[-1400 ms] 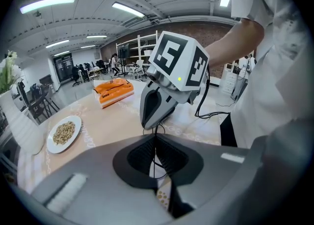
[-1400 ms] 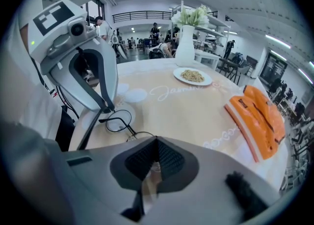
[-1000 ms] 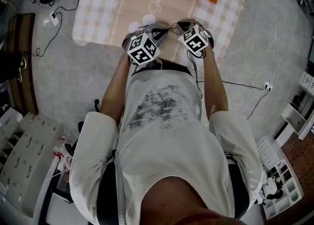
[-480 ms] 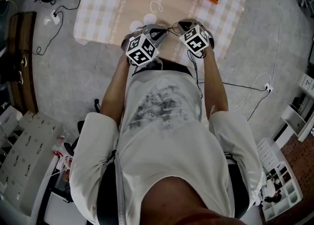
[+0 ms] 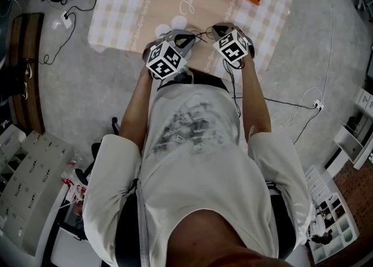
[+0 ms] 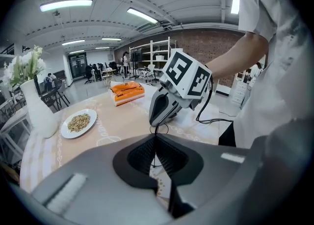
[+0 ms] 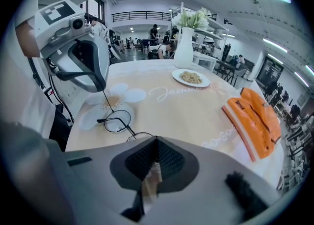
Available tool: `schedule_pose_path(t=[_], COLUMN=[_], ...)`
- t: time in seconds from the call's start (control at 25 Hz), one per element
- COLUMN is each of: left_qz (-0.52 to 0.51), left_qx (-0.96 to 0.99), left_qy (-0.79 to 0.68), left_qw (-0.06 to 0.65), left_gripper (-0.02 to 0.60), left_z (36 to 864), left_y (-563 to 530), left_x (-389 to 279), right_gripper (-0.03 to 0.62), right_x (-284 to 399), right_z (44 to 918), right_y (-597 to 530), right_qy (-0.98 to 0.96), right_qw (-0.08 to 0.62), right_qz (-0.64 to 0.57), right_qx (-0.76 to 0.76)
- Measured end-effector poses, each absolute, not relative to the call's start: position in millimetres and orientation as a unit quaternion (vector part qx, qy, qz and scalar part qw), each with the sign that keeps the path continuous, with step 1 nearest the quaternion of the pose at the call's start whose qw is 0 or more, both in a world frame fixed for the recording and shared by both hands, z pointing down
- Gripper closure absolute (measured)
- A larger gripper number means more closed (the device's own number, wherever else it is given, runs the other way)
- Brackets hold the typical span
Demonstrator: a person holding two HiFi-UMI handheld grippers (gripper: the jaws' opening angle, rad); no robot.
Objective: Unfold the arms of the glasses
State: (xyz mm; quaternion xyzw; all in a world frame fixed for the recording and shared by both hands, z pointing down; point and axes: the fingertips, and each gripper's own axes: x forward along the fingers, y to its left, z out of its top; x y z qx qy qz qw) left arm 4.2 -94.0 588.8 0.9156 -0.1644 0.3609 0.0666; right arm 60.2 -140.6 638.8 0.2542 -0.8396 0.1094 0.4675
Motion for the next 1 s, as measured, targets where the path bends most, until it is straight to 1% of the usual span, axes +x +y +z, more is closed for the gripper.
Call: schedule_pose_path(t=[0.68, 1.0], left_qz=[0.345, 0.334], left_qx=[0.917, 0.918], left_qy=[-0.184, -0.195], left_qw=[0.079, 0.091], left_gripper=[0.568, 0.568], left_z=[585.7, 586.0], left_y=[-93.5, -94.2], left_x=[-7.7, -14.5], right_gripper=[0.579, 0.579], right_x=[59.5, 59.6], right_z=[638.5, 638.6], right_y=[-141.9, -143.6], right_qy=[-0.838, -0.838], right_qw=[0.469, 0.459], right_qz=[0.108, 0.107], right_qx=[0.258, 0.276])
